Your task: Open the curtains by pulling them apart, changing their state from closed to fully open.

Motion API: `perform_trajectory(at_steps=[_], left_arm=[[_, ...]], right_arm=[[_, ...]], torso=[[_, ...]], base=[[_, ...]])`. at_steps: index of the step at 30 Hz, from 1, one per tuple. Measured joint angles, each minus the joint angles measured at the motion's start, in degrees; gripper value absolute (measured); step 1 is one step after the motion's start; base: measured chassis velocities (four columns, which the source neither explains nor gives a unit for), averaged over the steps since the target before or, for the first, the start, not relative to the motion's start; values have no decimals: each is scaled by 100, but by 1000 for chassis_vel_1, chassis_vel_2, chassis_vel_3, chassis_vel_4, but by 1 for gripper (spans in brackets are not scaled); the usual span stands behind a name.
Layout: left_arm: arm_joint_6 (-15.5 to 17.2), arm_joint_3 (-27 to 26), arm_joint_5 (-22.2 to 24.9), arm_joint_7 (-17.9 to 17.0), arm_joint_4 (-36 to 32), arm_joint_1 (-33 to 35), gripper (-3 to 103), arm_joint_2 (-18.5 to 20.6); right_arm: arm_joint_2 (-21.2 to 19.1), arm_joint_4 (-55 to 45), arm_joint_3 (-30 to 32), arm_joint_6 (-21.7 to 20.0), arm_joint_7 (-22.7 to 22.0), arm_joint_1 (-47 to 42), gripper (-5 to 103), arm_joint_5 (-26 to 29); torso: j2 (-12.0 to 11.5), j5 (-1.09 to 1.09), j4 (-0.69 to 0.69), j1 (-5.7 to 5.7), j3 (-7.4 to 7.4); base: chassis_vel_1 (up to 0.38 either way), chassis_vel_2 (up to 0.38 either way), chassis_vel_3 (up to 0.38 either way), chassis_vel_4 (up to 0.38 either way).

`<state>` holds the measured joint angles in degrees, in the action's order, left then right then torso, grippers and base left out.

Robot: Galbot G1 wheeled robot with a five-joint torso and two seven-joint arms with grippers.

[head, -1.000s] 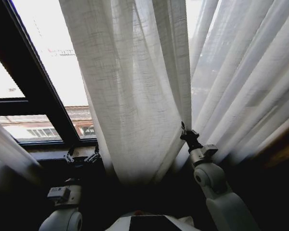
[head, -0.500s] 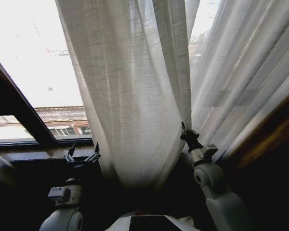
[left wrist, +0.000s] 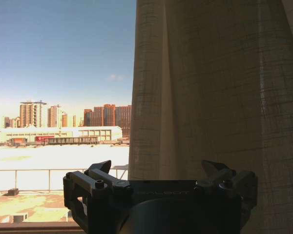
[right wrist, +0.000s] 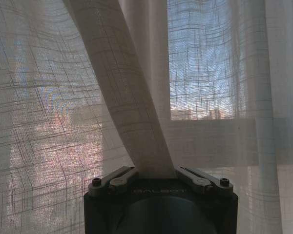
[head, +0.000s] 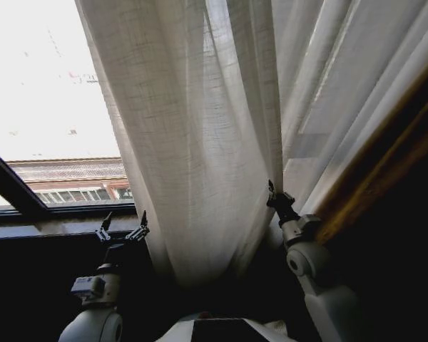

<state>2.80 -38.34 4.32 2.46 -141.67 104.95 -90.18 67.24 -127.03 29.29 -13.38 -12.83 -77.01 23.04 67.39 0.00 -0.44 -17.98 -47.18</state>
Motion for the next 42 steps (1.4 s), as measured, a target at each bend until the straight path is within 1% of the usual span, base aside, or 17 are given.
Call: perform_trajectory(at_steps=[11,13,19,21,22,24,25,26,27,28,30,31,35,36,38,40,42], left_arm=[[-59,-2,0,1,-3,28,100,-5],[-66,0,0,6,1,33,100,-5],[-97,0,2,7,14,42,100,-6],[-98,-7,4,3,17,41,100,-5],[-99,-11,4,-1,18,41,100,-5],[-101,-12,5,-5,20,41,100,-5],[-104,-10,6,-5,23,41,100,-6],[-105,-8,7,-5,24,42,100,-8],[-108,-6,8,-4,26,47,100,-9],[-112,-5,8,-5,30,48,100,-9],[-129,0,9,-1,44,51,100,-10],[-129,0,9,-1,44,51,100,-10],[-136,0,12,-1,64,40,100,-11],[-136,0,12,-1,64,40,100,-11],[-137,-1,13,-1,69,37,100,-12],[-137,-2,14,-1,71,37,100,-13],[-140,-6,15,-1,74,39,100,-13]], right_arm=[[25,64,-44,159,10,-6,0,-193],[24,72,-44,164,10,-9,0,-203],[28,92,-44,165,10,-11,0,-206],[30,109,-44,165,14,-3,0,-205],[32,117,-44,165,16,-1,0,-204],[34,122,-43,165,16,-1,0,-204],[38,131,-43,165,15,-2,0,-204],[39,136,-42,165,11,-5,-3,-204],[40,145,-36,165,10,-9,2,-204],[40,154,-29,166,8,-12,2,-204],[41,174,-14,179,-11,-21,12,-205],[41,174,-14,179,-11,-21,12,-205],[40,192,1,208,-19,-35,34,-239],[40,192,1,208,-19,-35,34,-239],[46,193,-2,218,-20,-38,45,-248],[52,193,-7,219,-19,-39,45,-250],[56,191,-19,220,-15,-44,56,-251]], torso=[[-1,3,1,-1,0],[-1,3,-1,-1,-1],[-1,4,-1,-1,0],[-1,-7,2,-1,0],[0,-7,3,-1,0],[0,-5,2,-2,0],[0,-1,1,-1,0],[0,-1,0,-1,0],[0,-2,0,-1,0],[0,0,0,-1,0],[-1,5,-1,-1,0],[-1,5,-1,-1,0],[-1,1,0,-1,-1],[-1,1,0,-1,-1],[-1,-1,0,-1,0],[0,-1,0,0,0],[0,0,0,0,0]], base=[[-345,-317,348,323],[-230,-238,183,218],[-21,-56,50,30],[22,26,-13,-12],[43,52,-55,-41],[43,46,-55,-41],[52,19,-51,-42],[9,19,-51,2],[0,0,0,0],[0,0,0,0],[0,0,0,0],[0,0,0,0],[0,0,0,0],[0,0,0,0],[0,0,0,0],[0,0,0,0],[0,0,0,0]])
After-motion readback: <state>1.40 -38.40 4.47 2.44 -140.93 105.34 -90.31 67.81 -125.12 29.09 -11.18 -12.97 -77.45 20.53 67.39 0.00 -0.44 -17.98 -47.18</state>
